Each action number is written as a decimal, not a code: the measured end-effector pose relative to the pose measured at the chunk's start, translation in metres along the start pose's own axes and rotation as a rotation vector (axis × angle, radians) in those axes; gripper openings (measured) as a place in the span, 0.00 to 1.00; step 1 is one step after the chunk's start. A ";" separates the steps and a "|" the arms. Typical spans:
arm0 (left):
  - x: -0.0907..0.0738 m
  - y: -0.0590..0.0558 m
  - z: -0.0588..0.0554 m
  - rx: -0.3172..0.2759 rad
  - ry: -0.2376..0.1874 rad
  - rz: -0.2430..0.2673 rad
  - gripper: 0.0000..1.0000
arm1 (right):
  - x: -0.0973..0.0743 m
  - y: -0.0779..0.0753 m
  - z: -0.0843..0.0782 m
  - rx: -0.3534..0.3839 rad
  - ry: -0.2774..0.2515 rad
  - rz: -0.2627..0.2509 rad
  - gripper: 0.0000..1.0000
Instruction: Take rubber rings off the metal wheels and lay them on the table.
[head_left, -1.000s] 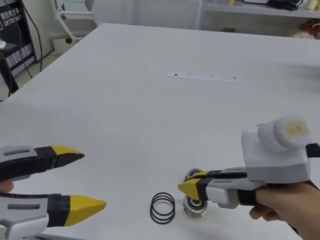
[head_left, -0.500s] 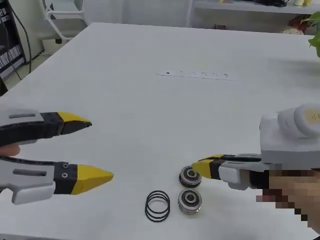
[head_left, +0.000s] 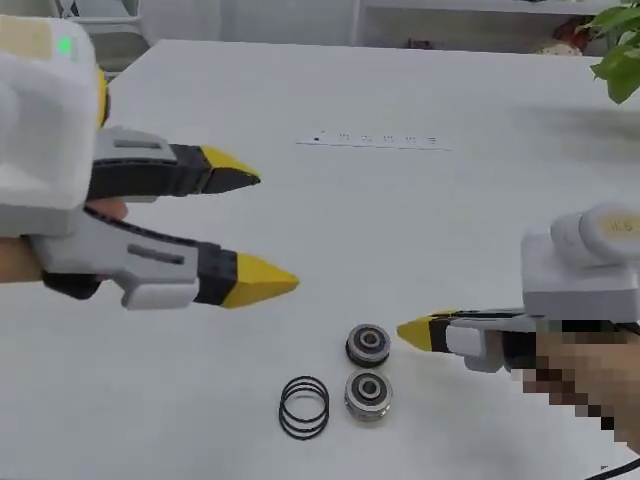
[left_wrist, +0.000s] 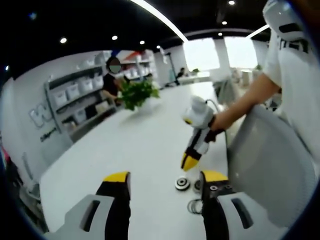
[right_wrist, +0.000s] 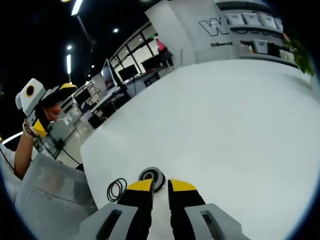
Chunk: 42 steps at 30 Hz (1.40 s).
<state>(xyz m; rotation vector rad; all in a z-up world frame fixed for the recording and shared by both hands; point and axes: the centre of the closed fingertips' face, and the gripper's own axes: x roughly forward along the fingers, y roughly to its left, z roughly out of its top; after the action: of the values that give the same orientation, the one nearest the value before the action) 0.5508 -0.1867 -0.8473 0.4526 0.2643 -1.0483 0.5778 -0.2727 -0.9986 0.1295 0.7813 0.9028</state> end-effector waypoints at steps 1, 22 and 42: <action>0.005 -0.001 0.002 0.007 -0.003 -0.014 0.56 | 0.000 -0.001 -0.001 0.001 0.004 -0.001 0.09; 0.100 0.001 -0.057 -0.085 -0.013 -0.019 0.35 | 0.009 0.001 -0.021 -0.081 0.090 0.030 0.14; 0.125 -0.029 -0.101 -0.133 0.121 -0.103 0.25 | 0.020 0.007 -0.027 -0.305 0.120 0.015 0.20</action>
<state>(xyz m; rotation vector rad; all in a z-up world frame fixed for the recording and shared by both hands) 0.5858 -0.2466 -0.9946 0.3862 0.4659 -1.0979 0.5635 -0.2589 -1.0264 -0.1887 0.7452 1.0401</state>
